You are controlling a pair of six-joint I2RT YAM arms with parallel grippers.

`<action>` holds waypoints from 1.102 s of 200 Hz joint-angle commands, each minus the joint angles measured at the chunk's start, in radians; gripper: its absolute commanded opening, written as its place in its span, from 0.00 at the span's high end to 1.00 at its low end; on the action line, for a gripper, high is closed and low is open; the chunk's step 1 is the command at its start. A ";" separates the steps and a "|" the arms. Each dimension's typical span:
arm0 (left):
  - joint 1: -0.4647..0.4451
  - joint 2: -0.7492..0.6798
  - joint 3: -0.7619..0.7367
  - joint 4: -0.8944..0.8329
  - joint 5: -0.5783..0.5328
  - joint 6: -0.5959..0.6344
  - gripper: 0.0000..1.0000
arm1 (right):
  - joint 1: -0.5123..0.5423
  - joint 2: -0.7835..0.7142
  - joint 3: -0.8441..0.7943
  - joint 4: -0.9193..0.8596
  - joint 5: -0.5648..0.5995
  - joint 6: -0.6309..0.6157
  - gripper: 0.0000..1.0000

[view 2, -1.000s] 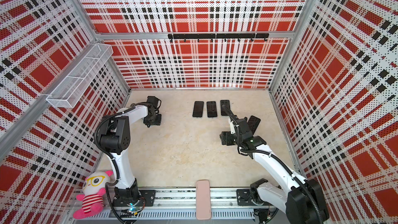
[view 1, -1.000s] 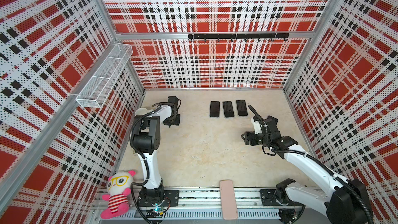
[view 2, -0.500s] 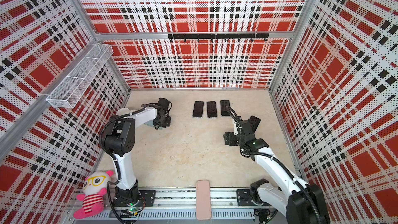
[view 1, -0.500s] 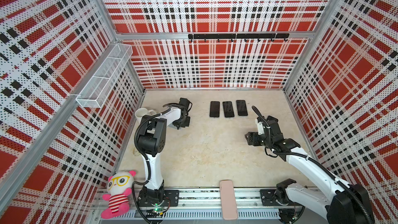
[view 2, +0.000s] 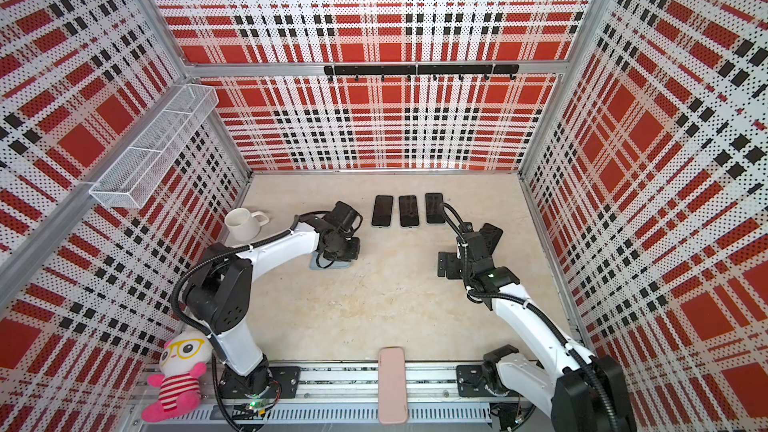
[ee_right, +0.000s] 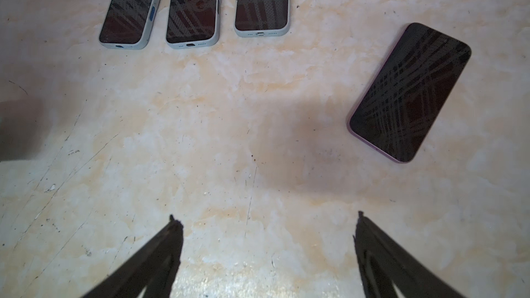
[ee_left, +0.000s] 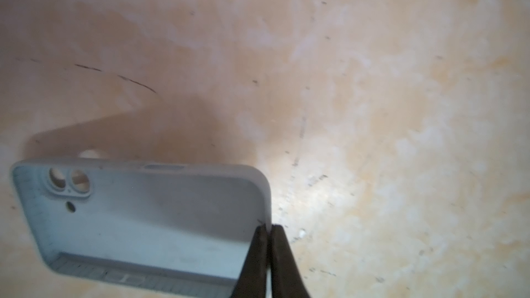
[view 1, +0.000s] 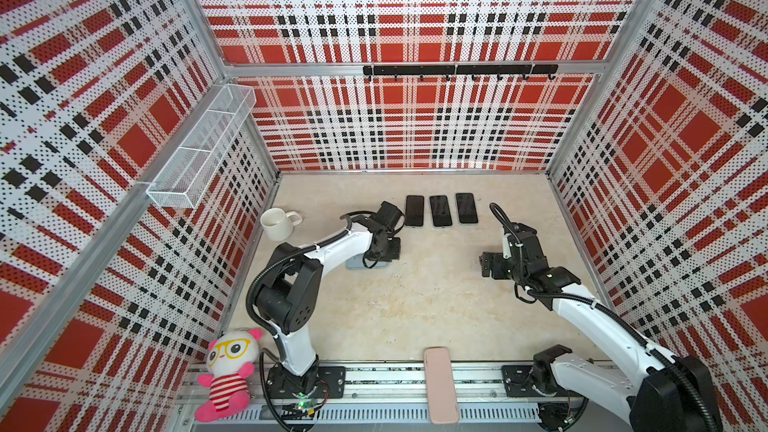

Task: Put the phone into the phone case

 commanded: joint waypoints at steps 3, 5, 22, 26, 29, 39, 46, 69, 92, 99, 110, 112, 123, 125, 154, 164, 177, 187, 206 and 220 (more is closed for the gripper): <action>-0.103 -0.049 -0.033 0.055 0.030 -0.186 0.92 | -0.035 -0.014 0.025 0.001 0.005 -0.008 0.06; -0.112 -0.050 -0.038 0.067 0.033 -0.199 0.91 | -0.042 -0.014 0.022 0.006 -0.001 -0.006 0.07; -0.179 -0.055 -0.088 0.191 0.072 -0.300 0.88 | -0.085 -0.010 0.013 0.022 -0.047 0.006 0.07; -0.192 -0.050 -0.096 0.219 0.080 -0.323 0.88 | -0.095 -0.009 0.014 0.021 -0.057 0.009 0.08; -0.199 -0.047 -0.099 0.240 0.083 -0.336 0.88 | -0.102 -0.008 0.015 0.019 -0.062 0.010 0.08; -0.230 -0.026 -0.093 0.285 0.082 -0.366 0.88 | -0.117 -0.009 0.016 0.012 -0.069 0.011 0.08; -0.247 -0.004 -0.075 0.298 0.072 -0.372 0.88 | -0.127 -0.010 0.015 0.007 -0.070 0.010 0.08; -0.297 0.088 0.019 0.302 0.068 -0.375 0.88 | -0.160 -0.015 0.004 -0.002 -0.065 0.029 0.08; -0.337 0.170 0.101 0.301 0.081 -0.365 0.84 | -0.196 -0.012 -0.012 -0.008 -0.058 0.057 0.08; -0.344 0.191 0.116 0.301 0.086 -0.360 0.82 | -0.204 -0.010 -0.019 -0.004 -0.057 0.064 0.08; -0.351 0.216 0.132 0.302 0.095 -0.351 0.76 | -0.210 -0.005 -0.025 0.000 -0.055 0.069 0.08; -0.353 0.220 0.133 0.302 0.096 -0.350 0.74 | -0.211 -0.004 -0.025 0.000 -0.054 0.071 0.08; -0.355 0.233 0.142 0.305 0.108 -0.338 0.66 | -0.215 0.008 -0.021 -0.003 -0.045 0.066 0.08; -0.356 0.234 0.145 0.305 0.111 -0.335 0.64 | -0.216 0.011 -0.019 -0.005 -0.042 0.064 0.07; -0.353 0.198 0.156 0.306 0.091 -0.281 0.39 | -0.250 0.073 0.044 -0.036 0.022 0.028 0.00; -0.347 0.175 0.151 0.307 0.084 -0.254 0.30 | -0.275 0.099 0.072 -0.056 0.025 0.018 0.00; -0.332 0.141 0.131 0.310 0.076 -0.219 0.19 | -0.312 0.129 0.095 -0.064 0.006 0.006 0.00; -0.315 0.111 0.112 0.318 0.065 -0.188 0.10 | -0.338 0.151 0.121 -0.079 -0.010 0.006 0.00; -0.275 0.044 0.058 0.342 0.031 -0.143 0.02 | -0.361 0.202 0.166 -0.085 -0.023 0.011 0.00; -0.239 -0.010 0.005 0.384 0.026 -0.125 0.02 | -0.369 0.252 0.209 -0.095 -0.018 0.014 0.00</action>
